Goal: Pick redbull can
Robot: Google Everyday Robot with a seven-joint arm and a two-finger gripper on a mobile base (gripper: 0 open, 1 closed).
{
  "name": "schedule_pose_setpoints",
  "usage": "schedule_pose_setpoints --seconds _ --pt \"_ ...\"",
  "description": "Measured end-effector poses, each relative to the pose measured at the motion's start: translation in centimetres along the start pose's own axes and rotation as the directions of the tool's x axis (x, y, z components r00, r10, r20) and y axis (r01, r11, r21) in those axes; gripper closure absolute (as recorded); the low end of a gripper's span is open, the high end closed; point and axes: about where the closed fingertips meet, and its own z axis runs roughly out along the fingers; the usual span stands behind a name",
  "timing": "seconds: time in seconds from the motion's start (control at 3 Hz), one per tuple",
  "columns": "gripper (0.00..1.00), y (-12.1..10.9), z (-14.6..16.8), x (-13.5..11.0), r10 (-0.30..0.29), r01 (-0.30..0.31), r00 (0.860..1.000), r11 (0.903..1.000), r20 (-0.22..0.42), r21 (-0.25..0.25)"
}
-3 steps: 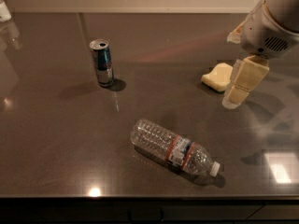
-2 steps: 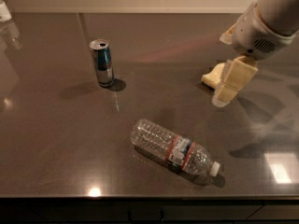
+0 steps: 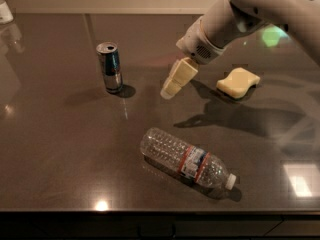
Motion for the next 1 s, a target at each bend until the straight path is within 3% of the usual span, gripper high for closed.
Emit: schedule_pose_setpoints --seconds 0.67,1.0 --pt "0.0 -1.5 4.4 -3.8 0.005 -0.001 0.996 0.9993 0.094 -0.036" --pt "0.0 -1.3 7.2 -6.6 0.006 0.006 0.989 0.997 0.151 -0.077"
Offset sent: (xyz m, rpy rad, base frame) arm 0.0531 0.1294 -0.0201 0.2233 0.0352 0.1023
